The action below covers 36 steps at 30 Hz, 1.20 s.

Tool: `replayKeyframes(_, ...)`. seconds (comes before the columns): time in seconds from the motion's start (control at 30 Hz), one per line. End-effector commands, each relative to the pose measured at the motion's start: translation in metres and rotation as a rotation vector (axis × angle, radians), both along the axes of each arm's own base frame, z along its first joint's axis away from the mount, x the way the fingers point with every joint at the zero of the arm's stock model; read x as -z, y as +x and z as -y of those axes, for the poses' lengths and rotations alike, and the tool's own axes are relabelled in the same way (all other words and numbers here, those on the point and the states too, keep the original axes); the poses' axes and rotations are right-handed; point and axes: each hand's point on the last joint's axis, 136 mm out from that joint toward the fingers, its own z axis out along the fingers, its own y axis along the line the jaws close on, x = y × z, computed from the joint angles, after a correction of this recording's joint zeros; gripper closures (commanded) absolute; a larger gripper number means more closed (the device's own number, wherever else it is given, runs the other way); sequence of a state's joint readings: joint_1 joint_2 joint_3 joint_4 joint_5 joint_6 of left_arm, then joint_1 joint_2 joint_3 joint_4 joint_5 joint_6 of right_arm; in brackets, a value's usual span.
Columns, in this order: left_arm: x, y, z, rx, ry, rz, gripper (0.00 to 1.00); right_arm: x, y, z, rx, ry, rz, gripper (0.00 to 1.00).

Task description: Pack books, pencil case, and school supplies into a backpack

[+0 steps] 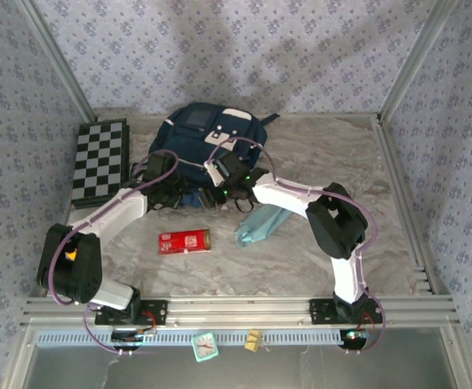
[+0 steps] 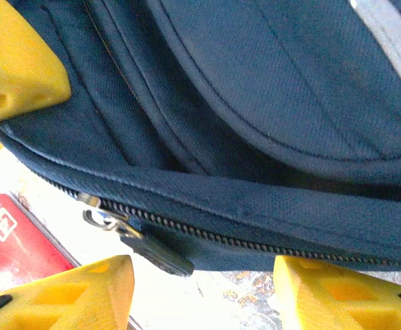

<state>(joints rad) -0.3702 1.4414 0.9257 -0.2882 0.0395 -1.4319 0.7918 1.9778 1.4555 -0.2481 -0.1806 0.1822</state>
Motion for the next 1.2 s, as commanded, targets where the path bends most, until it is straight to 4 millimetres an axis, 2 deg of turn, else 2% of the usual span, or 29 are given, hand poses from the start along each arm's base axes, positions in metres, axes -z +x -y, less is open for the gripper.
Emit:
replayKeyframes(0.0, -0.027, 0.008, 0.005, 0.014, -0.03, 0.073, 1.0, -0.012, 0.011, -0.016, -0.039, 0.029, 0.053, 0.44)
replayKeyframes(0.13, -0.027, 0.009, 0.007, 0.018, -0.03, 0.074, 1.0, -0.013, 0.012, -0.024, -0.057, 0.035, 0.06, 0.49)
replayKeyframes(0.27, -0.026, 0.009, 0.006, 0.018, -0.029, 0.07, 1.0, -0.02, 0.009, -0.029, -0.08, 0.026, 0.078, 0.62)
replayKeyframes(0.4, -0.027, 0.009, 0.006, 0.016, -0.031, 0.072, 1.0, -0.026, 0.001, -0.032, -0.105, 0.02, 0.102, 0.62)
replayKeyframes(0.47, -0.026, 0.009, 0.007, 0.016, -0.028, 0.072, 1.0, -0.024, 0.003, -0.03, -0.094, 0.01, 0.108, 0.63)
replayKeyframes(0.57, -0.025, 0.009, 0.007, 0.018, -0.028, 0.07, 1.0, -0.023, 0.005, -0.031, -0.1, 0.016, 0.097, 0.7)
replayKeyframes(0.63, -0.025, 0.008, 0.007, 0.017, -0.029, 0.068, 1.0, -0.024, 0.005, -0.032, -0.104, 0.018, 0.103, 0.7)
replayKeyframes(0.7, -0.024, 0.008, 0.007, 0.017, -0.029, 0.068, 1.0, -0.024, 0.005, -0.032, -0.105, 0.01, 0.113, 0.76)
replayKeyframes(0.8, -0.025, 0.008, 0.007, 0.02, -0.028, 0.07, 1.0, -0.022, 0.006, -0.03, -0.098, -0.001, 0.106, 0.89)
replayKeyframes(0.87, -0.025, 0.008, 0.005, 0.015, -0.02, 0.068, 1.0, -0.021, 0.004, -0.027, -0.094, -0.011, 0.101, 0.93)
replayKeyframes(1.17, -0.025, 0.005, -0.002, 0.01, 0.011, 0.065, 1.0, -0.01, 0.0, -0.002, -0.031, -0.075, 0.066, 1.0)
